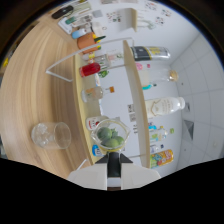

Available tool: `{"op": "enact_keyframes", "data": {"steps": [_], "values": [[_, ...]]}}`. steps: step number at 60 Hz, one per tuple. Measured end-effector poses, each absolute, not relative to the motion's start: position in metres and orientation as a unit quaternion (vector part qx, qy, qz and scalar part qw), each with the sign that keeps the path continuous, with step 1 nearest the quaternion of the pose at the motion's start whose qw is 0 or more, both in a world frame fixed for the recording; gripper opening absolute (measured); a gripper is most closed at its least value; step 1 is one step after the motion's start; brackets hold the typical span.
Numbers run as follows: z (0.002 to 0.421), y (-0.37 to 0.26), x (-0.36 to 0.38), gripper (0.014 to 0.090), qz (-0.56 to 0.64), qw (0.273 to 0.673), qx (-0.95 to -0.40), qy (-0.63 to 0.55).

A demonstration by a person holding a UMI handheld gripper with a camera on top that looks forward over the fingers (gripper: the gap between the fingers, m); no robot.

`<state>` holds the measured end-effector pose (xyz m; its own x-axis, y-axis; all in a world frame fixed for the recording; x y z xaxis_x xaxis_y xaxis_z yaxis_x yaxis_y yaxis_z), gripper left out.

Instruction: Make me a cup of Mojito.

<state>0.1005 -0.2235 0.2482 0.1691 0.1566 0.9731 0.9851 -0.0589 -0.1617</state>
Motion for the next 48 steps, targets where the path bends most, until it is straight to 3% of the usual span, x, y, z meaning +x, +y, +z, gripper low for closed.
{"op": "enact_keyframes", "data": {"steps": [9, 18, 33, 48], "values": [[0.265, -0.237, 0.116, 0.0158, -0.313, 0.559, -0.686, -0.345], [0.245, -0.244, 0.156, 0.0158, -0.197, 0.575, -0.768, -0.2], [0.144, -0.254, 0.225, 0.0158, -0.066, 0.503, -0.861, -0.041], [0.057, -0.265, 0.251, 0.0158, -0.014, 0.419, -0.908, 0.006]]}}
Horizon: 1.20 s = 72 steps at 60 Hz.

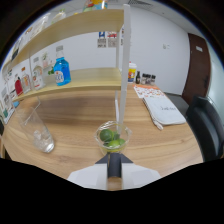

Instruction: Make me a cup of Mojito.

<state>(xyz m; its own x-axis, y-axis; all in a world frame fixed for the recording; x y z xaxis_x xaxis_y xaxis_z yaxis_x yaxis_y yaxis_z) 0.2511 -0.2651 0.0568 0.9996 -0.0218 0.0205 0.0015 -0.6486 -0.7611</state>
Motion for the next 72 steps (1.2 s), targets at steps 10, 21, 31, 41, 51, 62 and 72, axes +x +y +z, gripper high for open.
{"op": "enact_keyframes", "data": {"steps": [10, 21, 31, 41, 51, 62, 72], "values": [[0.023, -0.27, 0.262, 0.0158, 0.002, 0.396, -0.918, 0.01], [0.008, -0.28, 0.268, 0.0172, 0.011, 0.378, -0.926, 0.014], [0.003, -0.285, 0.279, 0.0325, -0.009, 0.372, -0.928, 0.016], [0.027, -0.29, 0.291, 0.0756, -0.045, 0.388, -0.92, 0.024], [0.108, -0.288, 0.281, 0.0862, -0.1, 0.471, -0.876, 0.013], [0.172, -0.301, 0.202, 0.0861, -0.061, 0.531, -0.845, 0.015], [0.171, -0.318, 0.127, 0.0859, -0.026, 0.536, -0.844, 0.015]]}}
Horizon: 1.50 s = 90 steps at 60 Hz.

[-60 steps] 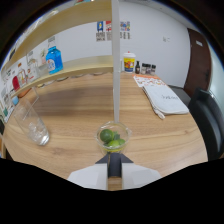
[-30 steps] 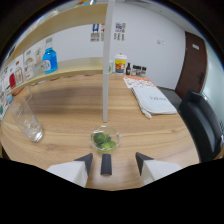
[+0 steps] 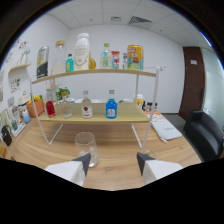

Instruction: Make me a cup of Mojito.

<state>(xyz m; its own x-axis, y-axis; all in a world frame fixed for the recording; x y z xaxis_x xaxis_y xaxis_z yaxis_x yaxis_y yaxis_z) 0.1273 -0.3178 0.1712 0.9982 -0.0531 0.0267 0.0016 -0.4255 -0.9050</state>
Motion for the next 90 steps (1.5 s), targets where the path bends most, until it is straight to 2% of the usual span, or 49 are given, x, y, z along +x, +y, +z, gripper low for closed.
{"op": "enact_keyframes", "data": {"steps": [11, 18, 39, 52, 67, 72, 82, 90], "values": [[0.142, -0.331, 0.068, 0.0858, -0.011, 0.515, -0.857, 0.008], [0.137, -0.329, 0.044, 0.0857, -0.002, 0.507, -0.862, 0.001], [0.199, -0.248, 0.035, 0.0861, 0.003, 0.547, -0.837, -0.012], [0.222, -0.179, 0.039, 0.0858, 0.017, 0.553, -0.833, -0.002], [0.198, -0.126, 0.04, 0.0712, 0.02, 0.52, -0.854, 0.012], [0.192, -0.116, 0.04, 0.0584, 0.022, 0.516, -0.856, 0.014], [0.181, -0.111, 0.039, 0.0381, 0.023, 0.509, -0.861, 0.005], [0.182, -0.111, 0.038, 0.0358, 0.011, 0.52, -0.854, -0.007]]}}
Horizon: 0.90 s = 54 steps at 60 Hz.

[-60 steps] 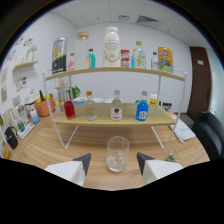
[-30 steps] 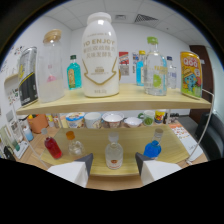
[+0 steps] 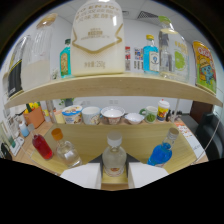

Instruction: Make me a cup of Mojito.

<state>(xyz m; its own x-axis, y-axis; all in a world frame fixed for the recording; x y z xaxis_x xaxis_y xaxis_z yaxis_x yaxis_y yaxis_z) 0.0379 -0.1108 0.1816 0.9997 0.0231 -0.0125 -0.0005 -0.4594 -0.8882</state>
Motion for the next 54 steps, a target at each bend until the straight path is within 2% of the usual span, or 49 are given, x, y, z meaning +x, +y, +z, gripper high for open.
{"op": "enact_keyframes", "data": {"steps": [12, 22, 30, 46, 54], "values": [[0.185, -0.117, 0.041, 0.0344, 0.016, 0.52, -0.854, -0.008], [0.218, -0.14, 0.055, 0.034, 0.004, 0.551, -0.834, -0.016], [0.227, -0.167, 0.073, 0.0339, -0.007, 0.559, -0.829, -0.018], [0.177, -0.207, 0.125, 0.0339, -0.038, 0.517, -0.855, 0.017], [0.151, -0.217, 0.143, 0.0338, -0.081, 0.496, -0.865, -0.007]]}}
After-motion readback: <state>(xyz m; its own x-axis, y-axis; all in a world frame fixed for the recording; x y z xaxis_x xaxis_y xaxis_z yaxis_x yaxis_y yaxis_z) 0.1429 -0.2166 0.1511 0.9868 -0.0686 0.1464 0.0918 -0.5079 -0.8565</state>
